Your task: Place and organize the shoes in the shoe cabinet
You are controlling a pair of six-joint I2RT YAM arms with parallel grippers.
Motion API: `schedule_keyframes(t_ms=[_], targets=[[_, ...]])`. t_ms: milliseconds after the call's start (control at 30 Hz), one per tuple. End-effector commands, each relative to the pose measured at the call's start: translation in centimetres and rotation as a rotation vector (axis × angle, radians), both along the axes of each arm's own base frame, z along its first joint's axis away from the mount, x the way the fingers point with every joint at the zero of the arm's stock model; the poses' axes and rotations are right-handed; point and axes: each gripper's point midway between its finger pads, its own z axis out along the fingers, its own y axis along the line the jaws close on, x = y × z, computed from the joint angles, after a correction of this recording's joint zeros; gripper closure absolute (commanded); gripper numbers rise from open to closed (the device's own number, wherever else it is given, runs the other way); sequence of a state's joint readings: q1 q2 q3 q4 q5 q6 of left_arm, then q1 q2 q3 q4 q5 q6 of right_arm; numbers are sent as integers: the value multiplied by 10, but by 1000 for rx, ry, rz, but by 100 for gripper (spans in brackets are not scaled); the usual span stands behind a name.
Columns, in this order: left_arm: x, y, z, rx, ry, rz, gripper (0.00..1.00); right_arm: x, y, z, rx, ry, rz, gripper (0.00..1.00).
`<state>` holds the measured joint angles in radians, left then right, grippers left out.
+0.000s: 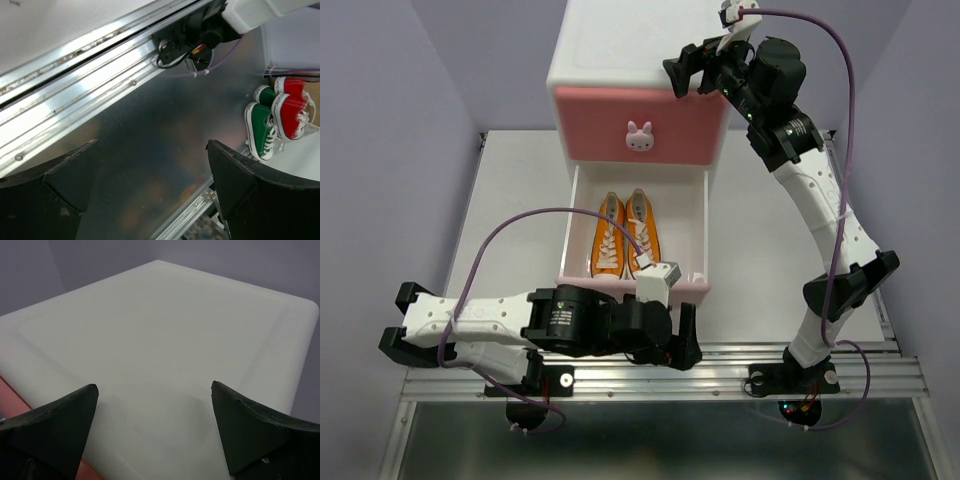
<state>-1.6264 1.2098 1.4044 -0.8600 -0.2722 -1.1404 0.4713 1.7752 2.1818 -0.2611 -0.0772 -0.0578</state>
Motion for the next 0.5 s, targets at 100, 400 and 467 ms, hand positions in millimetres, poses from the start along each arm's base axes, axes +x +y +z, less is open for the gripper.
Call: schedule_keyframes(t_ms=[100, 400, 467], targets=[[2, 34, -42, 55, 146, 257, 2, 14, -2, -126, -169, 330, -47, 0], [20, 83, -108, 220, 138, 556, 2, 17, 3, -140, -156, 359, -39, 0], [25, 83, -113, 174, 159, 614, 1, 18, 3, -140, -163, 357, -42, 0]])
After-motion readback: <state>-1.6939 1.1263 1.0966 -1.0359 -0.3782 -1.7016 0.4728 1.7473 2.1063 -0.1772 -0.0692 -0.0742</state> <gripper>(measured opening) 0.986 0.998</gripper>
